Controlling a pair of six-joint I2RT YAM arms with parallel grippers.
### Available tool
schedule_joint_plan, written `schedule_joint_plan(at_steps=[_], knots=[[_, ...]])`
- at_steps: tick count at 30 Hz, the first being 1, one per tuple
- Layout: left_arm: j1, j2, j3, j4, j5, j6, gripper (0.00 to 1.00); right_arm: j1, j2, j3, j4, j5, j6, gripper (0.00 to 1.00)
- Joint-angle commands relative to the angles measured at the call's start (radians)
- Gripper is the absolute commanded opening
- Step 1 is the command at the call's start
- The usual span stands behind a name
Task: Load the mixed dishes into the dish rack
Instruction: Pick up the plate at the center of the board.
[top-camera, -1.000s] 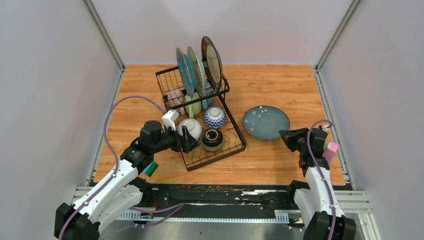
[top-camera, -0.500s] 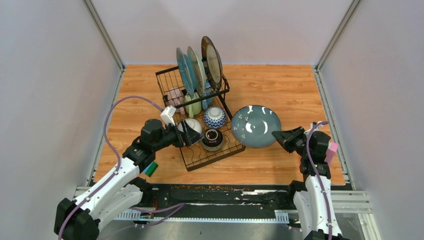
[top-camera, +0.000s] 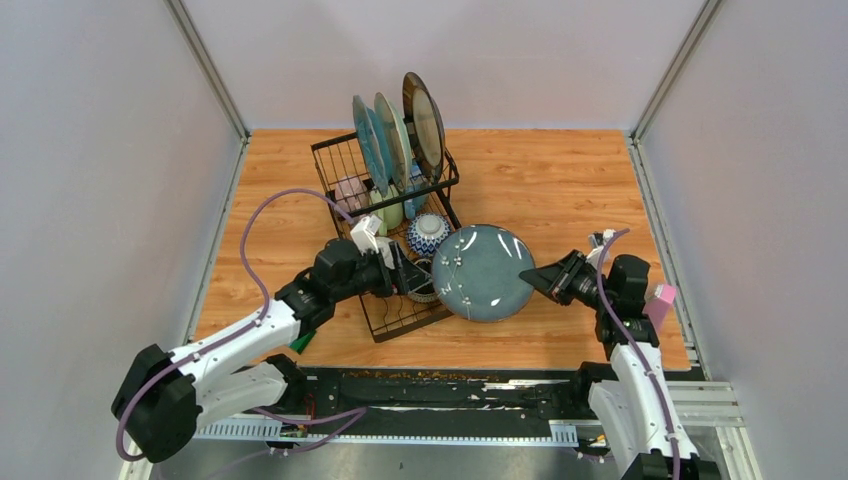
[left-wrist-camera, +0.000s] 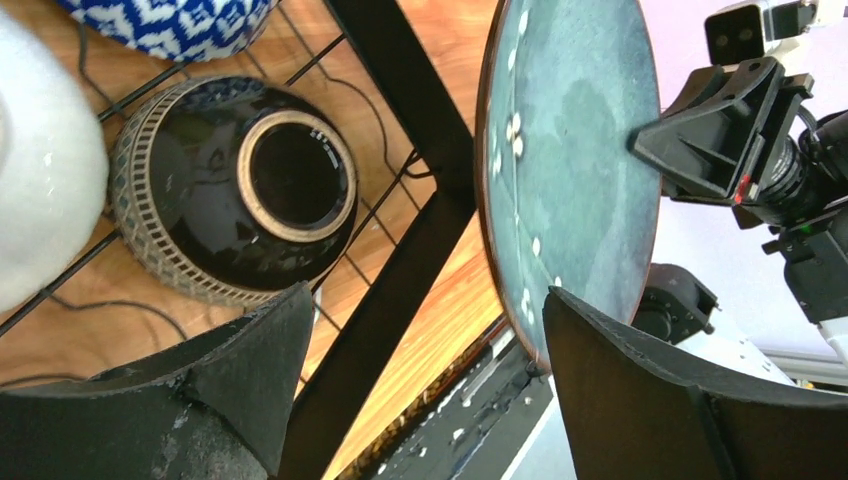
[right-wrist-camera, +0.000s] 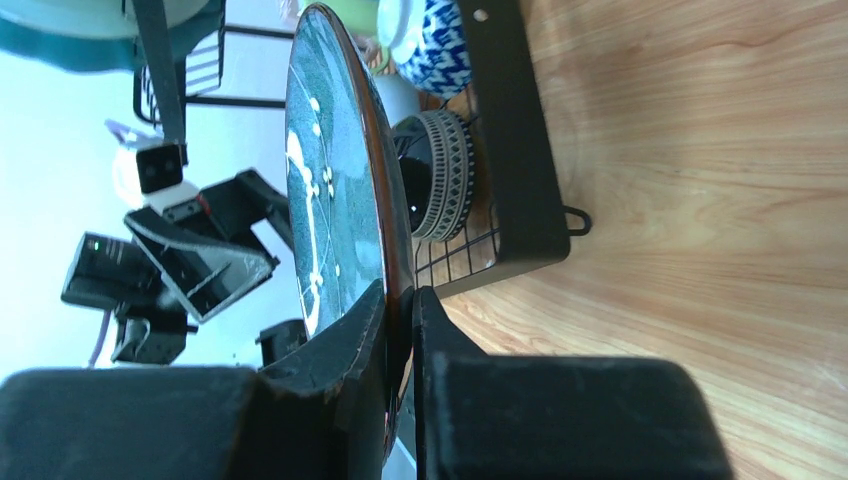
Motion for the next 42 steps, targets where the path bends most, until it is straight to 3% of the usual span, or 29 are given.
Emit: schedule_joint_plan(at_steps=[1, 7, 14, 25, 42], knots=[[-0.012, 0.038, 0.041, 0.176, 0.024, -0.041, 0.89, 0.071, 0.008, 0.095, 0.175, -0.099, 0.003, 0.0], [-0.018, 0.063, 0.04, 0.215, 0.046, -0.045, 0.74, 0.172, 0.056, 0.092, 0.254, -0.108, 0.013, 0.0], [-0.018, 0.056, 0.036, 0.218, 0.062, -0.034, 0.4, 0.208, 0.107, 0.074, 0.36, -0.122, 0.038, 0.0], [-0.018, 0.026, 0.037, 0.198, 0.078, 0.022, 0.0, 0.249, 0.153, 0.103, 0.372, -0.157, -0.028, 0.0], [-0.016, -0.06, -0.018, 0.285, 0.077, 0.036, 0.0, 0.332, 0.269, 0.129, 0.353, -0.181, -0.097, 0.27]])
